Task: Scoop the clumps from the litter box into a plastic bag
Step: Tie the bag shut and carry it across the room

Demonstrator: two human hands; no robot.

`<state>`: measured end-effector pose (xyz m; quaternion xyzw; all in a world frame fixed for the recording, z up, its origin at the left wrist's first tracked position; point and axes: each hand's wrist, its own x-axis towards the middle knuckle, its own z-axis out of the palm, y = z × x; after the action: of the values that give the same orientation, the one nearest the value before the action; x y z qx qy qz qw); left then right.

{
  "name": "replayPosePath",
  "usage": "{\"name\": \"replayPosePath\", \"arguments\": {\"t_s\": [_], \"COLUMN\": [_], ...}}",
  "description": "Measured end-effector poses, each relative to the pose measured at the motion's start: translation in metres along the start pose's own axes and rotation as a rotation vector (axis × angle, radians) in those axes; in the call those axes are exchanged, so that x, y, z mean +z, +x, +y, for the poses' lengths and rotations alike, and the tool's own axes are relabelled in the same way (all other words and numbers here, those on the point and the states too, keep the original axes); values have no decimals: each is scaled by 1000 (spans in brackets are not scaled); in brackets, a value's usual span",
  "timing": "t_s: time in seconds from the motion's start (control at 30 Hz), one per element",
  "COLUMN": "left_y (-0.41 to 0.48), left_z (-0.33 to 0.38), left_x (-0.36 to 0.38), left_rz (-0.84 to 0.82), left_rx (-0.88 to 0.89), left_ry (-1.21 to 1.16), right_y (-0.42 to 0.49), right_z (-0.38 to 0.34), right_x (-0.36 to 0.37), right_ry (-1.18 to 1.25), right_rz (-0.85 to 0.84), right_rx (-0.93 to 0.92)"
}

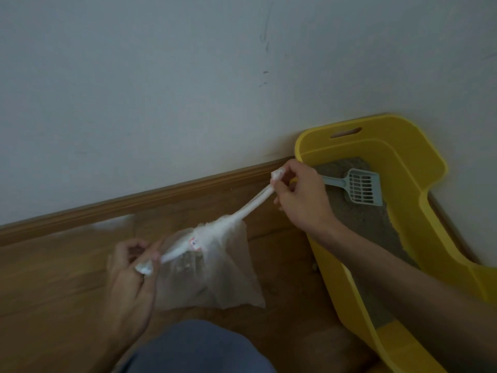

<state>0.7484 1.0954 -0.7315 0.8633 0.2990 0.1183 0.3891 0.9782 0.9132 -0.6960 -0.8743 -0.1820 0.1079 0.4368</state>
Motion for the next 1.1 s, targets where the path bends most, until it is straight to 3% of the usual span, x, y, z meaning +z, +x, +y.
{"name": "replayPosePath", "arguments": {"t_s": [0.1,0.23,0.53,0.67,1.1], "left_y": [14,27,56,64,63], "left_z": [19,59,97,104,113], "left_x": [-13,-2,29,44,60], "left_rz": [-67,-49,-327,-374,-218], "left_rx": [154,112,67,56,77], "left_ry": [30,-296,-654,-663,-537], "right_y": [0,-2,-11,-15,-16], "right_z": [-3,-11,-17,-21,-15], "right_x": [-6,-15,-11,-10,-7], "right_ry": [50,116,233,314,232], "right_rz": [-25,-15,-162,-169,-284], "right_rx": [-26,-40,27,54,41]}}
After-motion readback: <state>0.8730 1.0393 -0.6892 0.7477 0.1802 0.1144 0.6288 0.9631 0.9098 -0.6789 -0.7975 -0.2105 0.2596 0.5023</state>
